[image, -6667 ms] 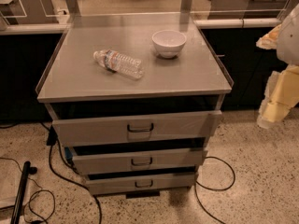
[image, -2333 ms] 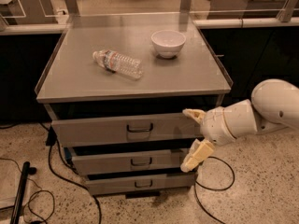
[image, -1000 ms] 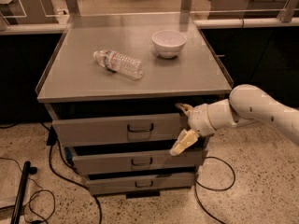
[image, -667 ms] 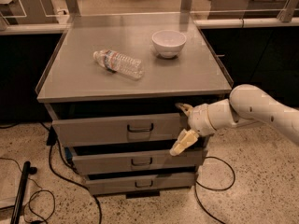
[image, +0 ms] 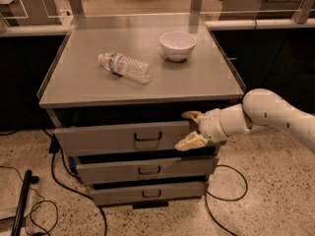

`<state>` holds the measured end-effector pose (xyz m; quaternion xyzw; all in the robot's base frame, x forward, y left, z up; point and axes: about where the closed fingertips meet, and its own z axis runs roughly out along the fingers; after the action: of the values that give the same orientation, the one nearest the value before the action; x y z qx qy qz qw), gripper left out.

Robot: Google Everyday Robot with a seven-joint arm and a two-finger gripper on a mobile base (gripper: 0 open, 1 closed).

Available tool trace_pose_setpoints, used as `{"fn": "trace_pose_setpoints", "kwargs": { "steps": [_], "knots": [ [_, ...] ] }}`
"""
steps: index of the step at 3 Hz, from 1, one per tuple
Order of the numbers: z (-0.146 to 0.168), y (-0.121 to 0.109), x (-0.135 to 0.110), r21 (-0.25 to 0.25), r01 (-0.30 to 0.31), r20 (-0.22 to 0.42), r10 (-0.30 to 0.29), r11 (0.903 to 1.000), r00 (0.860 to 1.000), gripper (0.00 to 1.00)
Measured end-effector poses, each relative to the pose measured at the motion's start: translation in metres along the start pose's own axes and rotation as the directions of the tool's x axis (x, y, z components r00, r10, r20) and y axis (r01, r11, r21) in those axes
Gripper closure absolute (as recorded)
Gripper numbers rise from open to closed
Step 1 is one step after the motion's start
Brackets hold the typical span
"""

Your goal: Open top drawer

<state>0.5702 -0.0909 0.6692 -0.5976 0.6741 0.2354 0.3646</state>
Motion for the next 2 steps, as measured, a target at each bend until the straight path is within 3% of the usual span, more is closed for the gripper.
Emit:
{"fn": "trace_pose_setpoints", "kwargs": {
  "steps": [2],
  "knots": [
    [-0.008,-0.0017,-0.0087,0.0,0.0,0.0,0.0,1.0,1.0,0.88]
  ]
}}
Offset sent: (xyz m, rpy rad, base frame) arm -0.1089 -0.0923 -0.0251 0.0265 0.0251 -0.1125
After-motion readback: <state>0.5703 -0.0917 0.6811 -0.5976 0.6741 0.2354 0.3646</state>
